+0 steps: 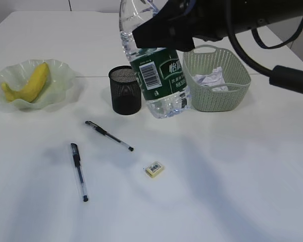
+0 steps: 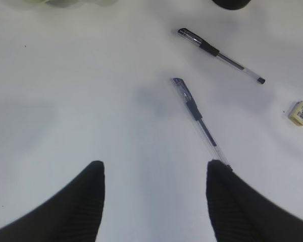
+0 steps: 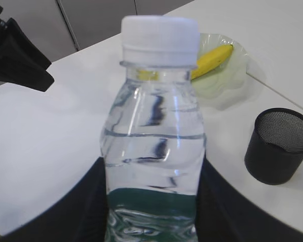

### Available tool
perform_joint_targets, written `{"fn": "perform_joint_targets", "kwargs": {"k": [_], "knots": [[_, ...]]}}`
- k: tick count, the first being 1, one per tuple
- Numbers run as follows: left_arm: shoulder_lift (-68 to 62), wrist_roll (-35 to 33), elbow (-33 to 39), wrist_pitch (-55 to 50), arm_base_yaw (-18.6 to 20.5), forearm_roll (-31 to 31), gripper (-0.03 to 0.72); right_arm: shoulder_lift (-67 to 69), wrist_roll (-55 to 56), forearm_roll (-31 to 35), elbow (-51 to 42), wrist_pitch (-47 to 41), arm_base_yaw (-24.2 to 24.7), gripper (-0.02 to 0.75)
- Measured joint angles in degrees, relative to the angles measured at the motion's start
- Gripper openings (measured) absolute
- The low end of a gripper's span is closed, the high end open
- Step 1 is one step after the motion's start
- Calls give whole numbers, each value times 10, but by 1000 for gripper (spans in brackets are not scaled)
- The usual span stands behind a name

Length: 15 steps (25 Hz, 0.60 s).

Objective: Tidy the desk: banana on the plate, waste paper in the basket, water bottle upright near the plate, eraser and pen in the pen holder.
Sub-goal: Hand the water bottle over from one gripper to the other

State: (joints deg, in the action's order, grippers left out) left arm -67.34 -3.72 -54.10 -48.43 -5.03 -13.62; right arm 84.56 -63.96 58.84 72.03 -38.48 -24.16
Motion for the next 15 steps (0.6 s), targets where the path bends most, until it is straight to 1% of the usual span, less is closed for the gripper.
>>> {"fn": "perform_joint_targets", "kwargs": {"k": [2, 4, 6, 10, 12, 15], "knots": [[0, 0, 0, 0, 0, 0, 454, 6, -9, 3, 0, 1, 0, 326], [0, 0, 0, 0, 0, 0, 454, 12, -41, 19, 0, 1, 0, 326], [0, 0, 0, 0, 0, 0, 454, 18, -92, 61, 0, 1, 0, 326], [0, 0, 0, 0, 0, 0, 454, 19, -223, 173, 0, 0, 0, 326], [0, 0, 0, 0, 0, 0, 454, 19, -267, 210, 0, -6, 0, 326], [0, 0, 0, 0, 0, 0, 454, 25, -292, 239, 0, -17, 0, 326]]}}
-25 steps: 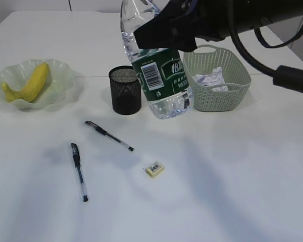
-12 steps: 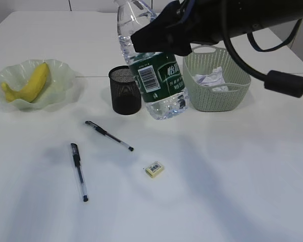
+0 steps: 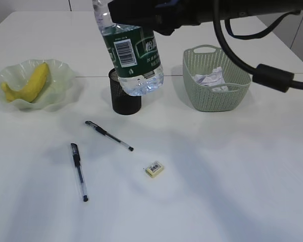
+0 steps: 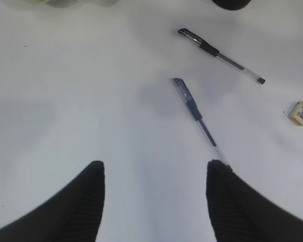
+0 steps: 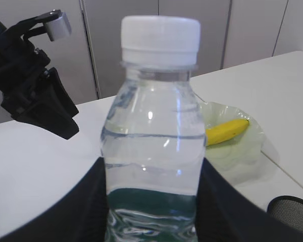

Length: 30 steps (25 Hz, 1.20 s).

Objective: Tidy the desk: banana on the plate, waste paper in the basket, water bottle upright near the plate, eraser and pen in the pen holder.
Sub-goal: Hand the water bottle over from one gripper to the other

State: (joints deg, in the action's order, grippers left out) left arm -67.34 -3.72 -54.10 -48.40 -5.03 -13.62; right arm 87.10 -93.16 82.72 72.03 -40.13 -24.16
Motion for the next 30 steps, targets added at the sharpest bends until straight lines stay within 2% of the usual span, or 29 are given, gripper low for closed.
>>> {"fn": "perform_joint_targets", "kwargs": {"k": [3, 9, 16, 19, 23, 27, 30], "knots": [[0, 0, 0, 0, 0, 0, 454, 13, -23, 27, 0, -18, 0, 326], [0, -4, 0, 1, 0, -6, 454, 39, -92, 132, 0, -54, 0, 325], [0, -84, 0, 24, 0, -61, 454, 39, -117, 146, 0, -110, 30, 325], [0, -165, 0, 32, 0, -126, 454, 39, -119, 146, 0, -152, 54, 325], [0, -335, 0, 30, 0, -254, 454, 39, -119, 144, 0, -196, 84, 325], [0, -540, 0, 0, 0, -438, 454, 39, -118, 142, 0, -206, 98, 325], [-8, -670, 0, -45, 0, -559, 454, 39, -118, 142, 0, -209, 100, 325]]}}
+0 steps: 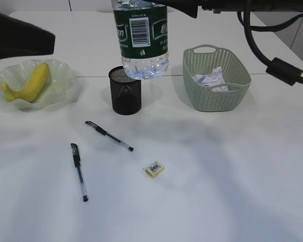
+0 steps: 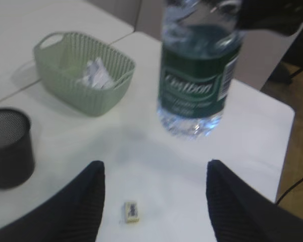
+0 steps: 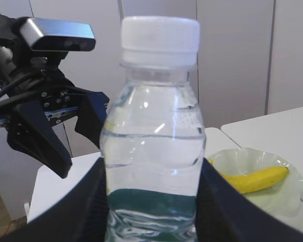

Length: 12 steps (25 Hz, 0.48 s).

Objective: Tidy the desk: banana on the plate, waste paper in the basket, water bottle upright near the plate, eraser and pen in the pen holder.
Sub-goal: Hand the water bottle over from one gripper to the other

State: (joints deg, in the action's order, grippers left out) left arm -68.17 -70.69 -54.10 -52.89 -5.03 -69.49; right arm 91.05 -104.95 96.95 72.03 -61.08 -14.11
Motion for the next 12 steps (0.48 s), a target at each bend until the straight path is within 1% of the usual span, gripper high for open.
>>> {"fn": "perform_joint_targets", "kwargs": {"k": [2, 4, 8, 10, 12], "knots": [[-9, -71, 0, -28, 0, -63, 456, 0, 0, 0, 0, -3, 0, 325], [-19, -117, 0, -45, 0, -95, 475, 0, 1, 0, 0, -6, 0, 325], [-37, -204, 0, -58, 0, -156, 573, 0, 1, 0, 0, -9, 0, 325], [-40, -219, 0, -55, 0, -170, 587, 0, 1, 0, 0, -9, 0, 325], [-41, -227, 0, -50, 0, -170, 580, 0, 1, 0, 0, -9, 0, 325]]}}
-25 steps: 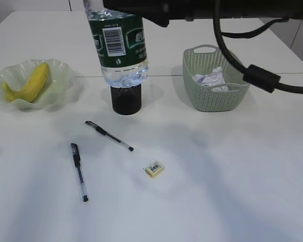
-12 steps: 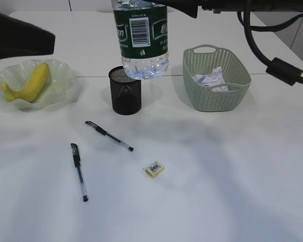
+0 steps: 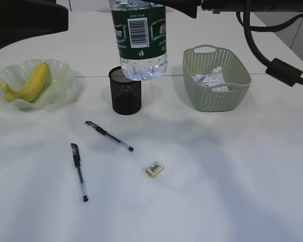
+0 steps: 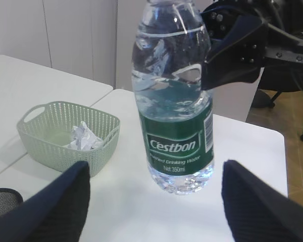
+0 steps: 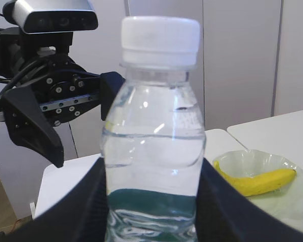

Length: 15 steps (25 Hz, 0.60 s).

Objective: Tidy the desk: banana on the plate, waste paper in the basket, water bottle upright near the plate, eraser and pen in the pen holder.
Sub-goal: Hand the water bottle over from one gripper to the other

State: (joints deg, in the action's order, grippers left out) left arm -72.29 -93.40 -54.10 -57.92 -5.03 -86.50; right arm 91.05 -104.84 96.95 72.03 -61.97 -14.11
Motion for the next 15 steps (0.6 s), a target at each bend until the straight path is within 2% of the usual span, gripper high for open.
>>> {"fn": "perform_joint_targets", "kwargs": {"k": [3, 8, 15], "knots": [[0, -4, 1, 1, 0, -23, 554, 0, 0, 0, 0, 0, 0, 325], [-16, -50, 2, -11, 0, -100, 548, 0, 0, 8, 0, 0, 0, 324], [-59, -113, 2, -81, 0, -131, 624, 0, -1, 8, 2, 0, 0, 324]]}}
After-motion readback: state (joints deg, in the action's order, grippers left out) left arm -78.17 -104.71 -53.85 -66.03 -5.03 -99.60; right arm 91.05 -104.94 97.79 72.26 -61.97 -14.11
